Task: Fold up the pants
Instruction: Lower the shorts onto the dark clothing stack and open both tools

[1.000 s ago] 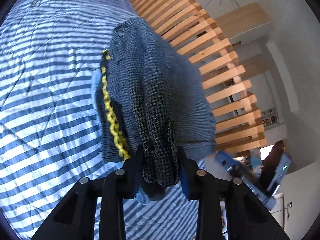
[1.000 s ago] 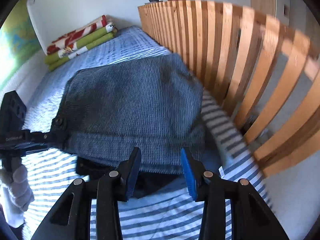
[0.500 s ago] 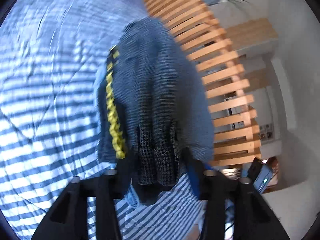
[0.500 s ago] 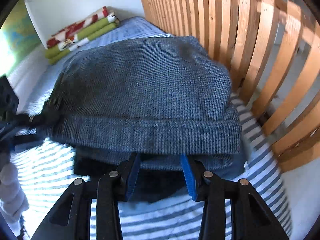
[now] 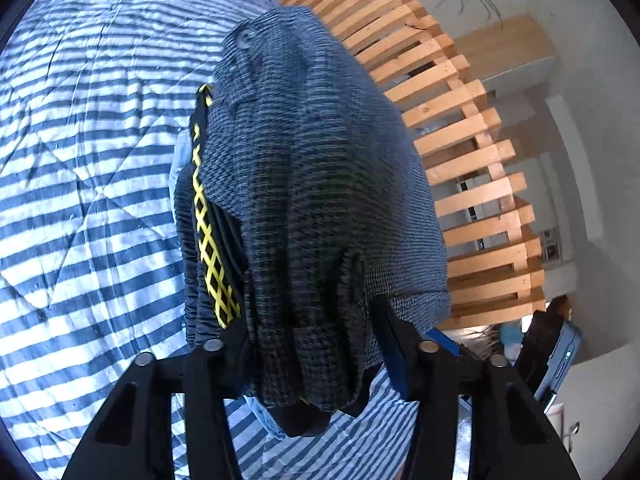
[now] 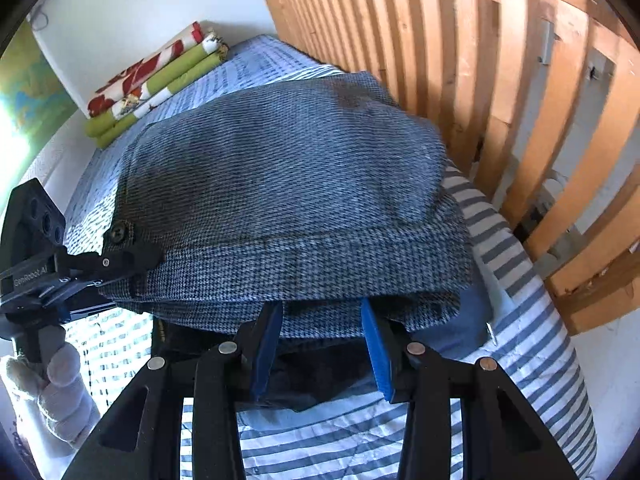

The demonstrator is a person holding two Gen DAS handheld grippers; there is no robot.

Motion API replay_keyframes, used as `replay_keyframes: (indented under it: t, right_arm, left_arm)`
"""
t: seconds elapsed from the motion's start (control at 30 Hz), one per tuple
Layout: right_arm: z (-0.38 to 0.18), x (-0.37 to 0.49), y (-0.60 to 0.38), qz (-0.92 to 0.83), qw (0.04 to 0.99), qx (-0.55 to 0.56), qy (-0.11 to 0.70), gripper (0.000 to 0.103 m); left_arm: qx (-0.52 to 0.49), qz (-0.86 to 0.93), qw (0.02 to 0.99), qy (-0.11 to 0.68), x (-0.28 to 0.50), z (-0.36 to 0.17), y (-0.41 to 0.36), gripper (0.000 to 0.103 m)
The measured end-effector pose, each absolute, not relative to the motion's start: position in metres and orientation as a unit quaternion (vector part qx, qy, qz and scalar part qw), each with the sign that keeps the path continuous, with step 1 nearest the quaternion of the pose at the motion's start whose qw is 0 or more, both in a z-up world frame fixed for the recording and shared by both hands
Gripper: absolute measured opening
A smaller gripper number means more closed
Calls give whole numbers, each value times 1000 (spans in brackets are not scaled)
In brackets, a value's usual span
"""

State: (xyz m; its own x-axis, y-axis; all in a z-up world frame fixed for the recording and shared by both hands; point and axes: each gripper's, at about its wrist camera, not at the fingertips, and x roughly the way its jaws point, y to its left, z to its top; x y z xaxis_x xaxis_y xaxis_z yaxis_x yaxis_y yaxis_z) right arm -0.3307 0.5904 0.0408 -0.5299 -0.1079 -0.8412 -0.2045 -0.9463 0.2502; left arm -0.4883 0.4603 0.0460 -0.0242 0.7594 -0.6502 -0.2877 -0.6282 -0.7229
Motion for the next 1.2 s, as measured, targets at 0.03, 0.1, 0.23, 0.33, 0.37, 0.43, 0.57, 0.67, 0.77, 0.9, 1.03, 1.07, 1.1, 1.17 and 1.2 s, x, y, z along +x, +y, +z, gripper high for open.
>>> replay_keyframes:
  t: [0.03,0.1,0.23,0.33,0.37,0.43,0.57,0.67,0.77,0.9,1.03,1.07,1.1,1.17,1.2]
  right_arm:
    - [39,-330,593,858,29,-486,164,37]
    - [39,-329,598,859,38,-483,165,37]
    - [45,-330,602,862,41,-479,161,37]
    - [48,-333,603,866,58,-474,149,37]
    - [50,-334,603,869,69,-469,141,37]
    - [57,-337,605,873,83,-463,129,37]
    - [61,-340,614,872,99,-470,96,37]
    - [53,-337,618,854,88,-505,84,37]
    - [70,-317,620,869,120,-474,73,37]
    - [110,-324,591,909,86,-405,53,37]
    - [108,-373,560,912,19,-403,77,37]
    - [100,-386,556,910,11,-409,73,37]
    - [91,-395,555,906,13,-417,71,37]
    - [65,-407,562,889,33,-451,70,37]
    - [49,-407,570,880,56,-467,59,35]
  left_arm:
    - [-587,685,380,-204,-489,45,459,39]
    - [-586,685,378,-211,-488,51,454,34]
    - [-574,691,390,-200,-484,72,458,32]
    - [-575,677,392,-238,-482,77,457,31]
    - [-577,672,389,-253,-480,77,457,31]
    - [-577,661,383,-287,-467,73,453,31]
    - [-584,685,335,-278,-436,42,451,40]
    - [-600,678,347,-245,-432,33,441,56]
    - [-555,724,357,-202,-432,73,423,57]
    - [-497,771,358,-175,-457,124,413,57]
    - [-469,783,373,-165,-492,146,447,56]
    - [-466,784,377,-162,-502,145,457,56]
    - [-461,794,368,-145,-510,140,470,56]
    - [-469,809,330,-127,-522,120,489,52]
    - [-488,807,307,-132,-527,99,488,40]
